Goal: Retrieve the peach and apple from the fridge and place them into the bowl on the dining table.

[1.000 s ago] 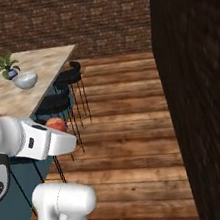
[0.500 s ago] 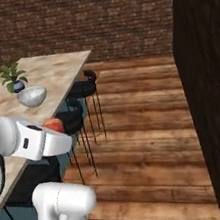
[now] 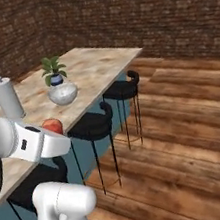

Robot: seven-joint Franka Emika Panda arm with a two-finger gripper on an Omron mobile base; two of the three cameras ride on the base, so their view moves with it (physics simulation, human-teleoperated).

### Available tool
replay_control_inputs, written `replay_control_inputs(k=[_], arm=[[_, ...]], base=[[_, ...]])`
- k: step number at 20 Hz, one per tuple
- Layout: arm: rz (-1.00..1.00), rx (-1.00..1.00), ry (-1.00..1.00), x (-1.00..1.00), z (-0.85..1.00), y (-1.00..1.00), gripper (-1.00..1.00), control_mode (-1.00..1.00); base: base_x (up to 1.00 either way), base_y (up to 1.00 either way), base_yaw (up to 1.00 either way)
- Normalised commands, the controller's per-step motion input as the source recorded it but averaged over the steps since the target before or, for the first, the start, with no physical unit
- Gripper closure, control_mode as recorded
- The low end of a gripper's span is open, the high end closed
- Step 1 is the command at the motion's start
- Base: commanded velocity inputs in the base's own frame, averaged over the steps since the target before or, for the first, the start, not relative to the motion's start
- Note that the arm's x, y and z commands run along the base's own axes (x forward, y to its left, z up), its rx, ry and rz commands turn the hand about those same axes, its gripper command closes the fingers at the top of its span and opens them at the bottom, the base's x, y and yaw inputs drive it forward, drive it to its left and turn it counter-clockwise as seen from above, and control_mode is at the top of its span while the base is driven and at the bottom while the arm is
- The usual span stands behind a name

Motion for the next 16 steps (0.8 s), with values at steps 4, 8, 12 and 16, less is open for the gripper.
replay_control_inputs(k=[4, 8, 12, 16], arm=[[0.00, 0.00, 0.00, 0.00, 0.00, 0.00, 1.00, 1.00], [0.00, 0.00, 0.00, 0.00, 0.00, 0.00, 1.00, 1.00], [0.00, 0.00, 0.00, 0.00, 0.00, 0.00, 1.00, 1.00], [0.00, 0.00, 0.00, 0.00, 0.00, 0.00, 1.00, 1.00]], base=[[0.98, -0.47, 0.54], [1.00, -0.38, 0.52], [1.00, -0.37, 0.44], [1.00, -0.43, 0.37]])
